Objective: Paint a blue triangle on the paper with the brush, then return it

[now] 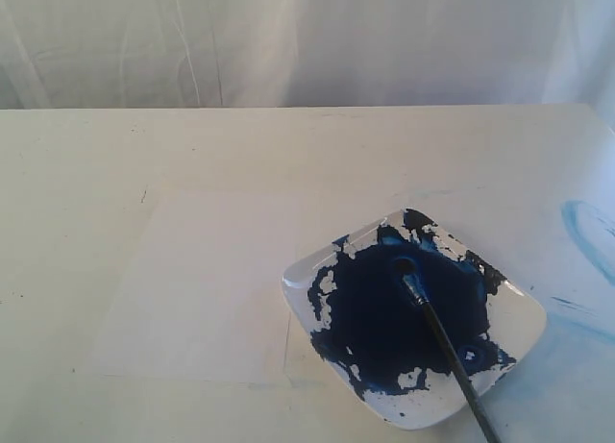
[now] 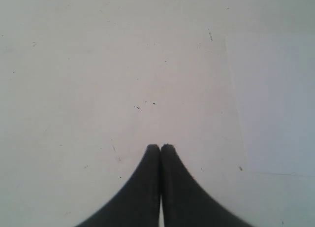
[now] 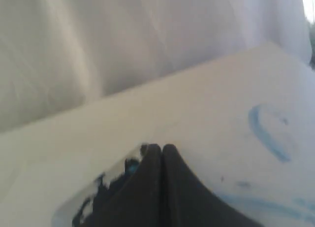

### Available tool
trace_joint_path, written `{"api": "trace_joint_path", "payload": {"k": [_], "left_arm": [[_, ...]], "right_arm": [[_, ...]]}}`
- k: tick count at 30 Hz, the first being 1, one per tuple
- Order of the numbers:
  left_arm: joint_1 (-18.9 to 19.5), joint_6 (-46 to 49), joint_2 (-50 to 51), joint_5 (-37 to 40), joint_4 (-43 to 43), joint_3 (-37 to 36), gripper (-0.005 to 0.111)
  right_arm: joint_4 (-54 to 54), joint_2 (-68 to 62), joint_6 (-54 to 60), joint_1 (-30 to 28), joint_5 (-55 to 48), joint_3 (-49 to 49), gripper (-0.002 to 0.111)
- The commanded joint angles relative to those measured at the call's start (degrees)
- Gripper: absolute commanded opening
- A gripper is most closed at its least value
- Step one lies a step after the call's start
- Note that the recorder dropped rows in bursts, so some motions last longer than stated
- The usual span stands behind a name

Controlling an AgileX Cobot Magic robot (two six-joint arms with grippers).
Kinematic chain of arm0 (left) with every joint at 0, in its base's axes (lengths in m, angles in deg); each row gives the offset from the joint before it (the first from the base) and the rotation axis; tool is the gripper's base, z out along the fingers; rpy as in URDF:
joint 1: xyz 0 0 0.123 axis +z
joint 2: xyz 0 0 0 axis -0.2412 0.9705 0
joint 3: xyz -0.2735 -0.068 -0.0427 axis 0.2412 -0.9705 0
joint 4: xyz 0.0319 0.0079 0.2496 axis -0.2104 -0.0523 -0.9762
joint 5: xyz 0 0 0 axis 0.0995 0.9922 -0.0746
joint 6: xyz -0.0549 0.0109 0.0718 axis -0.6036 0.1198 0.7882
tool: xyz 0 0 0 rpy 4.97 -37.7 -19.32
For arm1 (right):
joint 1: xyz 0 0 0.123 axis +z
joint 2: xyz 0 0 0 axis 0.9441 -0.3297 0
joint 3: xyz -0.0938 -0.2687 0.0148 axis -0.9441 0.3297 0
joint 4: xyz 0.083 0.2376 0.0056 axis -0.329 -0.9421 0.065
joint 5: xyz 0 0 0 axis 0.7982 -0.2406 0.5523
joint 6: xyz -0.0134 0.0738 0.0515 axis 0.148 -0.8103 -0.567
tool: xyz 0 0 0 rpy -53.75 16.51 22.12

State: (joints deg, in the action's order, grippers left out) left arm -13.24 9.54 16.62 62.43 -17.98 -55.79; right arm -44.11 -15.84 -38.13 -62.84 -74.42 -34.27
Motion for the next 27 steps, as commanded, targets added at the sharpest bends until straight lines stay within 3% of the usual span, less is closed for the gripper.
{"api": "trace_joint_path", "payload": {"k": [1, 4, 11, 18, 27], "left_arm": [[-0.15, -0.25, -0.21, 0.08, 0.11, -0.28, 0.0], [-0.15, -0.25, -0.21, 0.08, 0.11, -0.28, 0.0], [-0.15, -0.25, -0.21, 0.08, 0.11, -0.28, 0.0], [-0.15, -0.25, -0.21, 0.08, 0.11, -0.28, 0.0], [-0.15, -0.25, -0.21, 0.08, 0.11, -0.28, 0.0]], "right_arm": [[-19.42, -15.01, 26.18, -0.48, -17.12, -9.57, 0.0], [-33.65, -25.59, 41.86, -0.48, -28.98, -15.15, 0.0], [-33.0, -39.67, 43.23, 1.75, -38.24, -20.8, 0.0], [-28.55, -40.4, 34.81, 13.9, -38.17, -22.31, 0.0], [-16.08, -44.65, 17.72, 32.76, -40.2, -33.46, 0.0]]}}
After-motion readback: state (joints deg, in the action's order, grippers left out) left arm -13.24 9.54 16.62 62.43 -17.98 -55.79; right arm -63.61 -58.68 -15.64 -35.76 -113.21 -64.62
